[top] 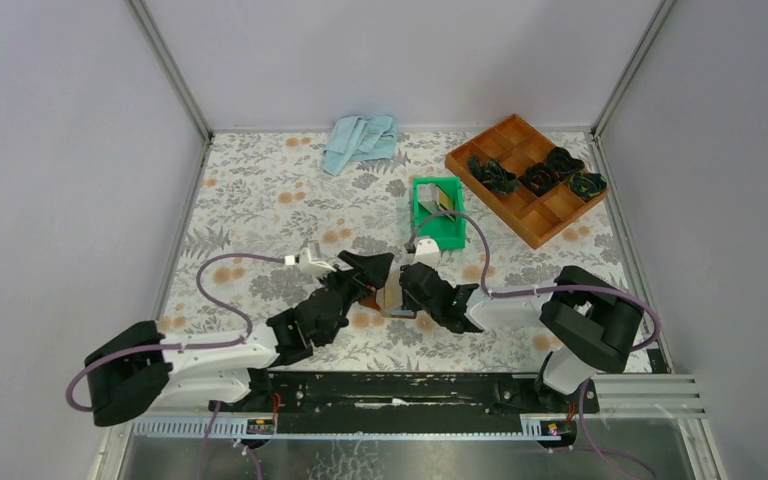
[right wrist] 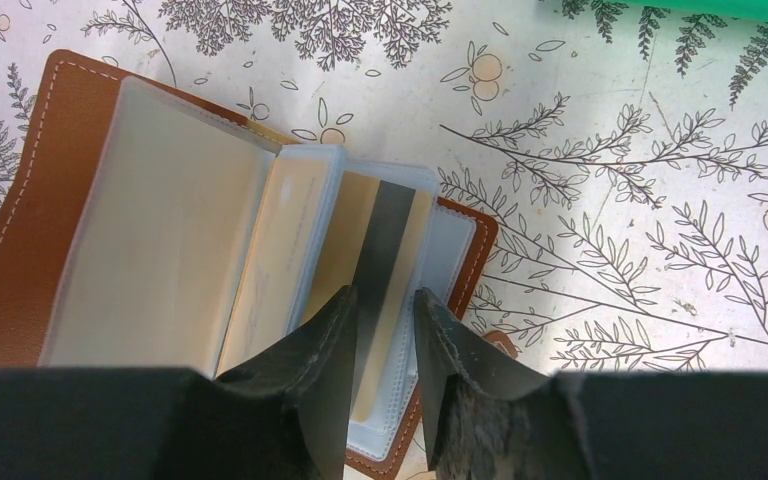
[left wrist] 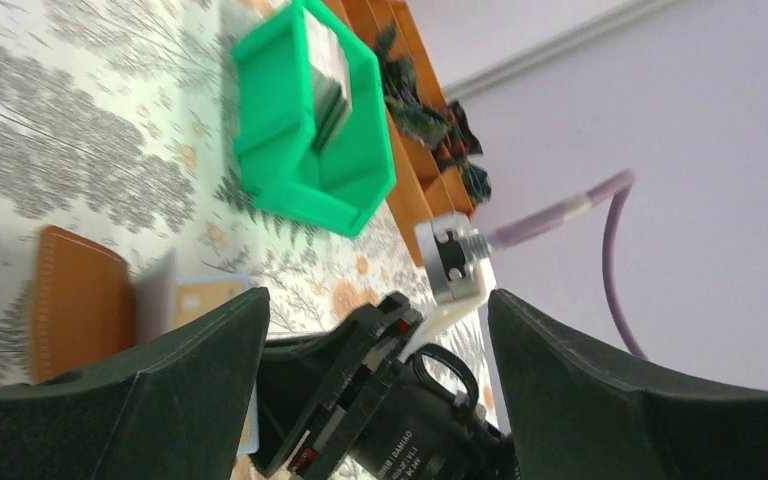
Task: Put the credit cards into the card holder
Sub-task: Close the card holder at the center of the board.
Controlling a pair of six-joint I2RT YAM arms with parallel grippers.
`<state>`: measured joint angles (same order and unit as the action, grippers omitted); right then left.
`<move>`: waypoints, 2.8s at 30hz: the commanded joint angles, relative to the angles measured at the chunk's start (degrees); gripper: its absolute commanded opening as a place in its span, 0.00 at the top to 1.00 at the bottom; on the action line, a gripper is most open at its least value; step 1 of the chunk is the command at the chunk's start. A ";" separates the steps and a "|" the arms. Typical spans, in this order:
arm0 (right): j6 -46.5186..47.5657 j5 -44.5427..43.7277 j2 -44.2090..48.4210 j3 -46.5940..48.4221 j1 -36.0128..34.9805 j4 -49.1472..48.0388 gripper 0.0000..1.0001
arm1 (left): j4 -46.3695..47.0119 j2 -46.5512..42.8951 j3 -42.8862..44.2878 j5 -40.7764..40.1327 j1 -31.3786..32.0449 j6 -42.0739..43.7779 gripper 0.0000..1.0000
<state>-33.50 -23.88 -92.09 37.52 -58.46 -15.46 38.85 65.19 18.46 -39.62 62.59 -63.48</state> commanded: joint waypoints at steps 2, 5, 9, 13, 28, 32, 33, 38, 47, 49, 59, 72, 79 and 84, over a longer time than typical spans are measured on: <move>0.03 3.20 -2.88 -2.08 -0.52 8.81 0.65 | -24.27 -7.77 -1.16 -11.13 0.11 -7.02 0.12; 0.05 3.56 -4.51 -1.92 -0.52 8.55 0.65 | -34.28 -6.66 -0.12 -11.52 0.05 -12.70 0.36; 0.08 3.81 -4.75 -1.94 -0.52 8.43 0.65 | -41.28 -4.71 -0.37 -12.65 -0.10 -22.83 0.55; 0.03 3.81 -4.81 -2.17 -0.54 8.52 0.65 | -46.19 -5.67 -0.84 -14.02 -0.38 -28.97 0.56; 0.05 4.15 -5.64 -1.75 -0.56 8.33 0.65 | -38.09 -1.11 -5.15 -8.99 -2.67 -28.74 0.97; -0.08 4.28 -5.66 -1.72 -0.52 8.34 0.65 | -30.06 4.31 -5.45 -3.11 -5.56 -24.69 1.00; -0.08 4.36 -5.76 -1.74 -0.56 8.34 0.65 | -27.07 5.63 -5.82 -1.62 -6.20 -23.56 1.00; -0.14 4.49 -5.88 -1.72 -0.56 8.59 0.65 | -11.64 11.70 -7.67 3.08 -7.46 -19.32 1.00; -0.28 3.78 -4.83 -1.67 -0.57 9.48 0.65 | -3.23 11.29 -5.48 3.24 -7.44 -12.08 1.00; -0.26 3.93 -5.07 -1.73 -0.60 9.40 0.65 | -3.18 10.26 -5.09 3.01 -7.40 -11.15 1.00; -0.43 3.43 -4.25 -2.40 -0.52 9.68 0.65 | 5.31 16.17 -1.42 7.60 -7.22 -7.44 1.00; 1.21 0.16 3.83 -2.63 -0.53 13.63 0.58 | 4.40 20.65 3.66 8.48 -4.47 -5.26 1.00; 1.36 -0.64 6.37 -2.60 -0.52 15.36 0.55 | 4.29 23.45 5.28 9.30 -2.88 -4.73 1.00; 1.24 -0.81 7.09 -2.94 -0.59 15.46 0.54 | 4.64 24.14 5.78 8.59 -1.24 -4.45 1.00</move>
<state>-33.06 -23.94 -86.08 36.07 -58.61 -5.17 40.64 88.77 22.90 -30.61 60.10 -69.71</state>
